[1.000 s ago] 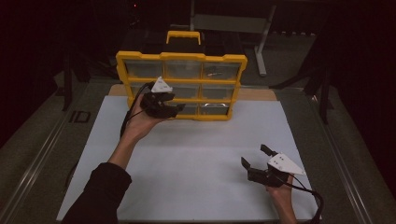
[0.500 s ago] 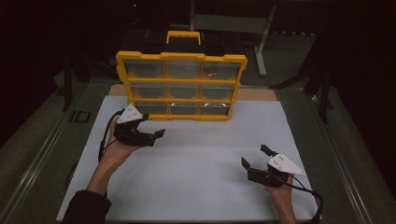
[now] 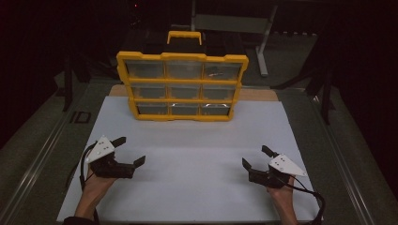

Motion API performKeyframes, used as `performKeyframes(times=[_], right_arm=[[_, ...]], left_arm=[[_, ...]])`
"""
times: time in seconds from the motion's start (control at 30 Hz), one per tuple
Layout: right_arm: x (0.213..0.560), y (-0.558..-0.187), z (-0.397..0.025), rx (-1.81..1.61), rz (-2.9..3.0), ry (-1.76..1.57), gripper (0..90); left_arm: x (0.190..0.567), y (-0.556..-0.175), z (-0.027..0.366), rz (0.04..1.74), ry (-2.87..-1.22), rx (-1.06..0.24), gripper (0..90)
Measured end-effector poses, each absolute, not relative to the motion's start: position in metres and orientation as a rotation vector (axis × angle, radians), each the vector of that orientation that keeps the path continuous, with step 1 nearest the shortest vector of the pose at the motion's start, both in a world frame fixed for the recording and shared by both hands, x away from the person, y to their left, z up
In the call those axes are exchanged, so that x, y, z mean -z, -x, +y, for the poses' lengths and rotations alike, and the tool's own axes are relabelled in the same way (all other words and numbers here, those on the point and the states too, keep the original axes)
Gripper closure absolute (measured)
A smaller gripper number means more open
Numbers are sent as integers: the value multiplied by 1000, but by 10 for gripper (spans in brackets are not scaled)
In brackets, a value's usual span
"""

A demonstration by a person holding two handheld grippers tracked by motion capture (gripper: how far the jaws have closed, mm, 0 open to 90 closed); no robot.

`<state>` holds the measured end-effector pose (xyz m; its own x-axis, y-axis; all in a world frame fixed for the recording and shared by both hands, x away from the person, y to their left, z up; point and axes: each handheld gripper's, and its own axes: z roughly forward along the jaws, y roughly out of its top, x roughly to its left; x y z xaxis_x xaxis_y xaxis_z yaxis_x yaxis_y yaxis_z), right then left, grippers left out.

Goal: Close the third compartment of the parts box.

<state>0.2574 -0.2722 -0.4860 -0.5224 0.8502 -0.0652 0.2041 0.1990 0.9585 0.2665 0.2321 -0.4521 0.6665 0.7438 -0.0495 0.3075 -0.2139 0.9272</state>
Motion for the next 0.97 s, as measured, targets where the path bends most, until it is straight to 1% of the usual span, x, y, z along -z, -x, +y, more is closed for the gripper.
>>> performKeyframes(times=[0.23, 0.43, 0.67, 0.97], right_arm=[[486, -257, -273, -1360, 1858, -973, 110], [486, -256, -275, -1383, 1865, -972, 108], [487, -255, -274, -1397, 1873, -946, 104], [488, -255, -274, -1405, 1863, -924, 103]], left_arm=[[465, -251, 242, 870, -1769, -558, 0], [479, -239, 255, 929, -1696, -521, 0], [479, -224, 266, 941, -1700, -620, 0], [479, -226, 268, 977, -1663, -681, 0]])
